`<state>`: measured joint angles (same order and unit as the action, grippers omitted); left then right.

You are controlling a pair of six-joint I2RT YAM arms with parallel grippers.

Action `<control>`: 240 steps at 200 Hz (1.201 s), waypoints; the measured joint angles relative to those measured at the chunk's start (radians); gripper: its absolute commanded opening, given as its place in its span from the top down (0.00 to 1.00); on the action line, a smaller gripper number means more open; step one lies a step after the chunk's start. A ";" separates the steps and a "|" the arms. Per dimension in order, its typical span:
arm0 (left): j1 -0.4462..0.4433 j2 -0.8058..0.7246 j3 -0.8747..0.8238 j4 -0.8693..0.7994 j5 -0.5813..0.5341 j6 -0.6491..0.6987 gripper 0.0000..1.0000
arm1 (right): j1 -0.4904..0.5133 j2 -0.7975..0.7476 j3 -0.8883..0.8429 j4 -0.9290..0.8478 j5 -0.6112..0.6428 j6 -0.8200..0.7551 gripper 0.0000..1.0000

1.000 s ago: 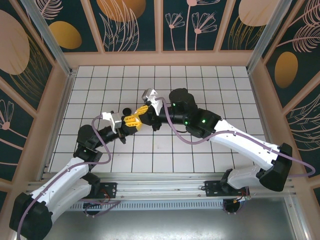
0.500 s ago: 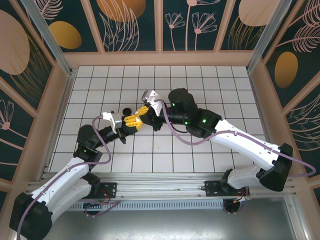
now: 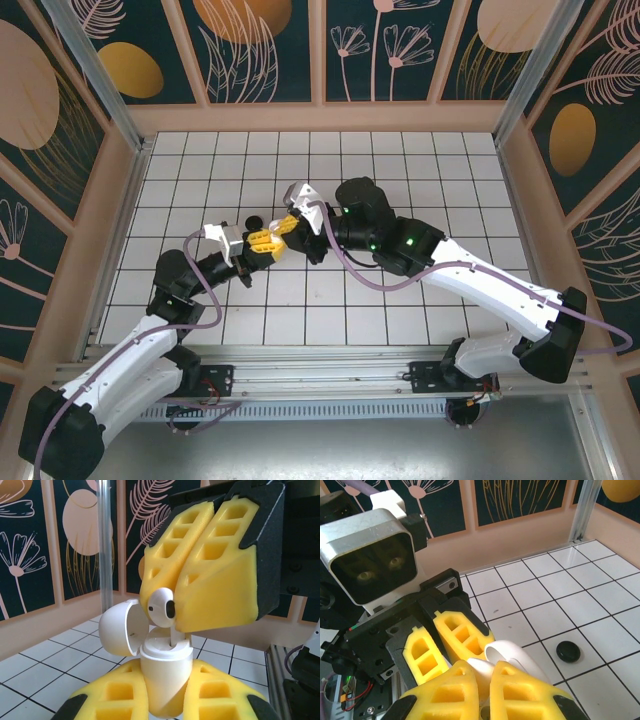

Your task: Insert wireless bluetooth earbuds into charging case

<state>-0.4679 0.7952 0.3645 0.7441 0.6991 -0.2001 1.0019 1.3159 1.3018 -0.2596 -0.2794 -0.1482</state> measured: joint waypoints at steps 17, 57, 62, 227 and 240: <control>0.000 -0.001 0.000 0.000 0.000 -0.003 1.00 | 0.000 0.001 0.000 -0.008 -0.003 0.000 0.89; -0.004 -0.001 0.000 -0.001 0.000 -0.005 1.00 | 0.000 0.003 0.000 -0.015 -0.010 0.003 0.78; -0.004 -0.001 0.000 -0.001 0.000 -0.006 1.00 | 0.001 0.004 0.000 -0.015 -0.011 0.001 0.75; -0.003 -0.045 -0.018 -0.052 -0.069 0.021 1.00 | -0.178 -0.045 0.024 -0.011 -0.050 0.164 0.49; -0.003 -0.050 -0.029 -0.060 -0.078 0.028 1.00 | -0.246 -0.039 0.024 -0.009 -0.060 0.210 0.50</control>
<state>-0.4709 0.7456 0.3351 0.6838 0.6212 -0.1719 0.7563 1.2766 1.3262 -0.2684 -0.3393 0.0616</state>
